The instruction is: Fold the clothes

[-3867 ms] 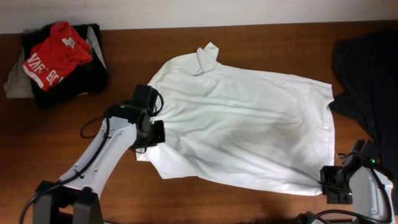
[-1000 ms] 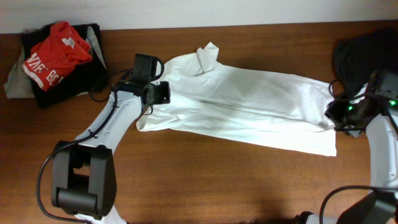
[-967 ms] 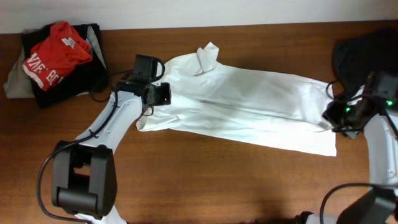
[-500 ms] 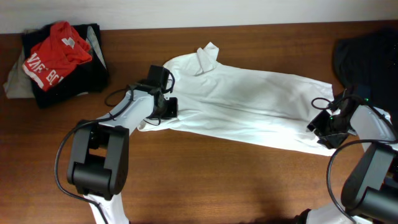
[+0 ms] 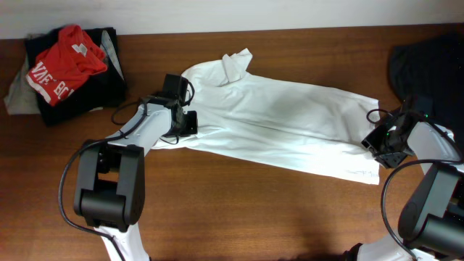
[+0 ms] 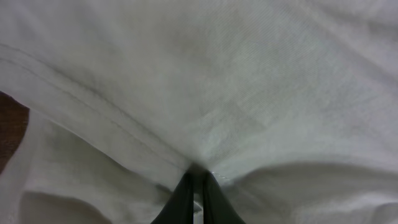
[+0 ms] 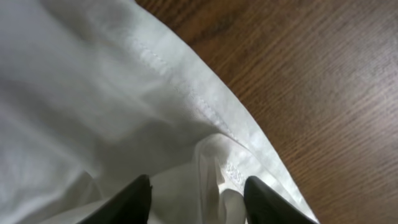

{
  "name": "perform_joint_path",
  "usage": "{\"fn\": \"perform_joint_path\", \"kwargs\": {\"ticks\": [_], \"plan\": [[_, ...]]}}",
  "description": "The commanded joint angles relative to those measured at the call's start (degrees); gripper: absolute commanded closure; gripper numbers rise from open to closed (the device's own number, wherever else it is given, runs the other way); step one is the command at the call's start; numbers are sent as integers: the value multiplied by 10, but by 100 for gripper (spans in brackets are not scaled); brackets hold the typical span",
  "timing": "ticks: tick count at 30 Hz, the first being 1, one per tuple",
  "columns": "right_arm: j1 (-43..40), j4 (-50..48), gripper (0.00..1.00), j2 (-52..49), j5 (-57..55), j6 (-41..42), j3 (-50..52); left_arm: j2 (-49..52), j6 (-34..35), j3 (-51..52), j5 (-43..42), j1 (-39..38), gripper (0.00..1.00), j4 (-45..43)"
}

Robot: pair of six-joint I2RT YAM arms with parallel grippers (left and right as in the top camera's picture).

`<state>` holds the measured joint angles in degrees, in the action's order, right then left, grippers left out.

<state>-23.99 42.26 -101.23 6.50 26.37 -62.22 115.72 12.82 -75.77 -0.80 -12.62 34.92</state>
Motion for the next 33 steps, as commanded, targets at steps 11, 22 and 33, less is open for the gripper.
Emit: {"fn": "perform_joint_path", "kwargs": {"ticks": [11, 22, 33], "plan": [[3, -24, 82, -4, 34, 11, 21, 16, -5, 0, 27, 7, 92, 3], [3, -139, 96, -4, -1, 16, 32, 16, -5, 0, 28, 7, 92, -16], [1, -93, 30, -4, -98, 15, 17, 15, -5, -2, 58, 7, 91, -21]]}}
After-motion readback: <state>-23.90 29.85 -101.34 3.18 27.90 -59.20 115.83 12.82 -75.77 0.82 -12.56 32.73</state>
